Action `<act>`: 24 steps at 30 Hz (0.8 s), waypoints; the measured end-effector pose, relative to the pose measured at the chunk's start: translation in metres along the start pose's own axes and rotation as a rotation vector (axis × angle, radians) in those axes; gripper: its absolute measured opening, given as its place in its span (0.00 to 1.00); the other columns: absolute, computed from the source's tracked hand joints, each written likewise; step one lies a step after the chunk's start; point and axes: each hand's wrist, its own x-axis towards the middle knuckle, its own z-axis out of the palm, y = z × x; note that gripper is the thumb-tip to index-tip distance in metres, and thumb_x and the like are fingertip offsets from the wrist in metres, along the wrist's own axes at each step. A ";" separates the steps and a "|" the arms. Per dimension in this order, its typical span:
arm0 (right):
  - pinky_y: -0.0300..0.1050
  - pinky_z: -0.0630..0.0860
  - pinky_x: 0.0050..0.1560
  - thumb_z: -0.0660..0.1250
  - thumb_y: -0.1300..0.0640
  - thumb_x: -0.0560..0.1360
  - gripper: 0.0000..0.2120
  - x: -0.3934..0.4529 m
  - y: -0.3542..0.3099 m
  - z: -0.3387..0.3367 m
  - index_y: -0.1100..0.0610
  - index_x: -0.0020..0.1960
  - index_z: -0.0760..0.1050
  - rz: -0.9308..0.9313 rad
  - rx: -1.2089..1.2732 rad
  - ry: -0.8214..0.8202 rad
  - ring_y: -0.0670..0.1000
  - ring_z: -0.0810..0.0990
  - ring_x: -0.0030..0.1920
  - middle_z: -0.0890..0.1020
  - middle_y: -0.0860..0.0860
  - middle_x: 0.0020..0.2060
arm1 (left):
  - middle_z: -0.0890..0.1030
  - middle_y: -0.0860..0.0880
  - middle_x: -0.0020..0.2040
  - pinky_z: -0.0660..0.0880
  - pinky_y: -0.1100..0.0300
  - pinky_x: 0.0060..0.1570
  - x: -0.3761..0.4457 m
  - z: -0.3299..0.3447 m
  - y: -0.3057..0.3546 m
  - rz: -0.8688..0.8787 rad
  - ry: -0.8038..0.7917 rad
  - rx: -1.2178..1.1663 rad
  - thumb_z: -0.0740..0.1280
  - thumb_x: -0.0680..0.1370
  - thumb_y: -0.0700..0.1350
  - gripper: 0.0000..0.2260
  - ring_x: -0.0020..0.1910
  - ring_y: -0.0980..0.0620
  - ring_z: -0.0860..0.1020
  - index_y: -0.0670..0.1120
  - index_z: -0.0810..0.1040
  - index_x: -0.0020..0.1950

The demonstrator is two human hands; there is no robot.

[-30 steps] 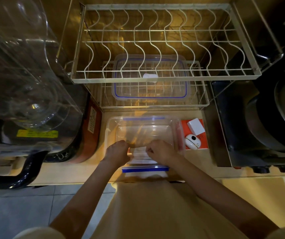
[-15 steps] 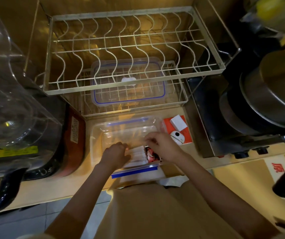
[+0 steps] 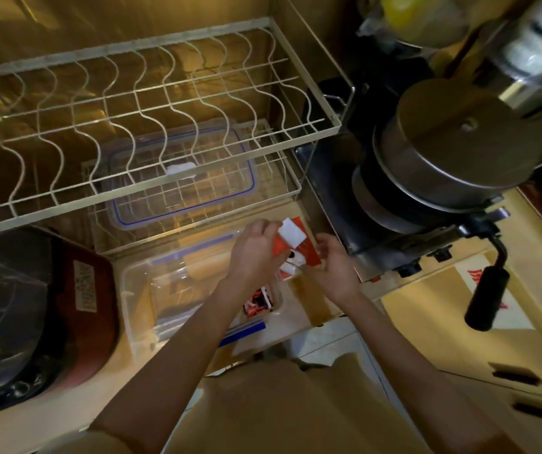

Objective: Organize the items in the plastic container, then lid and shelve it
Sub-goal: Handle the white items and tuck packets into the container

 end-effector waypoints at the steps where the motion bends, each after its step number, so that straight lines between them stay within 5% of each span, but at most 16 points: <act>1: 0.38 0.70 0.54 0.73 0.58 0.68 0.28 0.000 0.004 0.005 0.52 0.65 0.67 0.022 -0.004 -0.007 0.45 0.75 0.55 0.77 0.49 0.59 | 0.70 0.45 0.68 0.66 0.51 0.66 0.006 0.004 0.003 -0.001 -0.023 0.033 0.66 0.74 0.50 0.26 0.67 0.45 0.67 0.48 0.64 0.71; 13: 0.44 0.73 0.53 0.73 0.53 0.67 0.26 0.001 0.009 0.022 0.50 0.64 0.71 0.046 -0.048 -0.031 0.53 0.75 0.60 0.74 0.52 0.60 | 0.72 0.42 0.64 0.67 0.50 0.60 0.043 0.021 0.017 -0.054 -0.190 0.253 0.66 0.73 0.51 0.25 0.64 0.42 0.68 0.45 0.66 0.67; 19: 0.46 0.75 0.59 0.73 0.52 0.68 0.27 0.005 0.012 0.018 0.51 0.65 0.71 0.015 -0.085 -0.075 0.53 0.75 0.60 0.73 0.52 0.61 | 0.73 0.40 0.62 0.70 0.49 0.58 0.047 0.020 0.021 -0.081 -0.197 0.155 0.68 0.73 0.48 0.23 0.62 0.41 0.70 0.43 0.66 0.65; 24: 0.43 0.75 0.53 0.73 0.52 0.68 0.24 0.006 0.012 0.016 0.53 0.62 0.73 0.007 -0.106 -0.084 0.52 0.76 0.56 0.74 0.52 0.59 | 0.73 0.40 0.62 0.72 0.51 0.53 0.045 0.014 0.020 -0.088 -0.137 0.053 0.71 0.70 0.47 0.25 0.61 0.41 0.72 0.42 0.68 0.63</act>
